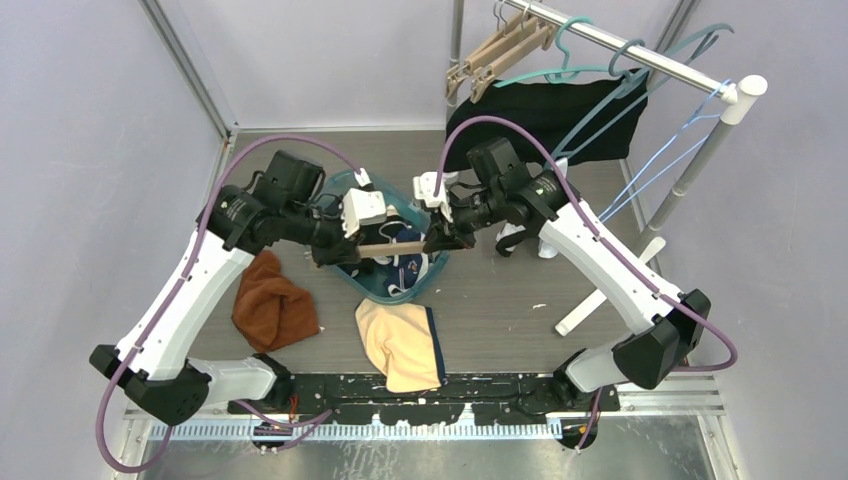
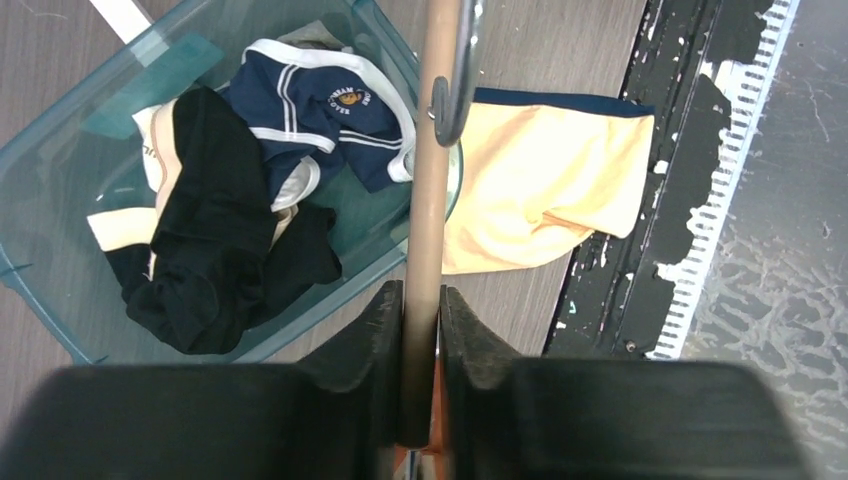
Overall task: Remove the underwear clipped to the hanger
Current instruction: Place the hanger on the clothesline.
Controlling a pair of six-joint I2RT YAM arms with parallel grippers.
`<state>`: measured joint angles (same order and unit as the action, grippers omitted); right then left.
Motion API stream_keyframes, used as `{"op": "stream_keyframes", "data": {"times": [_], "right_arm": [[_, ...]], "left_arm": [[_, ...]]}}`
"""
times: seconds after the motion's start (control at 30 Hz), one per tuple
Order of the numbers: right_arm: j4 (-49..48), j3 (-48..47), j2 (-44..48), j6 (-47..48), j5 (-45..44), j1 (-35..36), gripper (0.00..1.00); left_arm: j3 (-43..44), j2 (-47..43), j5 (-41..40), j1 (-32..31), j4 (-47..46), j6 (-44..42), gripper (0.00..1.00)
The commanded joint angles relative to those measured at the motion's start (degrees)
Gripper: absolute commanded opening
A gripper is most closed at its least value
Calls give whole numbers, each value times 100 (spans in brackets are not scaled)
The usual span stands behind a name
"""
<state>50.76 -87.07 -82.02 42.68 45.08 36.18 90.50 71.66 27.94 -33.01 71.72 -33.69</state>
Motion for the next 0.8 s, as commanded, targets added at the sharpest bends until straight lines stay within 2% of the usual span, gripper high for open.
{"op": "stream_keyframes", "data": {"times": [0.0,0.07,0.13,0.2,0.37,0.63,0.77], "right_arm": [[-198,-8,234,-15,-385,-50,1],[-69,15,366,134,-357,-124,1],[112,11,466,260,-322,-225,1],[299,-1,538,353,-207,-366,1],[679,-48,659,540,317,-825,1],[1300,-163,617,899,402,-830,1],[1440,-170,638,984,369,-837,1]], "left_arm": [[-24,-431,344,-12,-388,246,33],[-40,-575,209,14,-404,209,59],[-68,-742,82,105,-424,126,80],[-135,-899,-62,192,-459,-3,90],[-301,-956,-280,252,-327,-384,96],[-441,-796,-389,252,-1099,-420,98],[-548,-750,-252,252,-1145,-653,98]]}}
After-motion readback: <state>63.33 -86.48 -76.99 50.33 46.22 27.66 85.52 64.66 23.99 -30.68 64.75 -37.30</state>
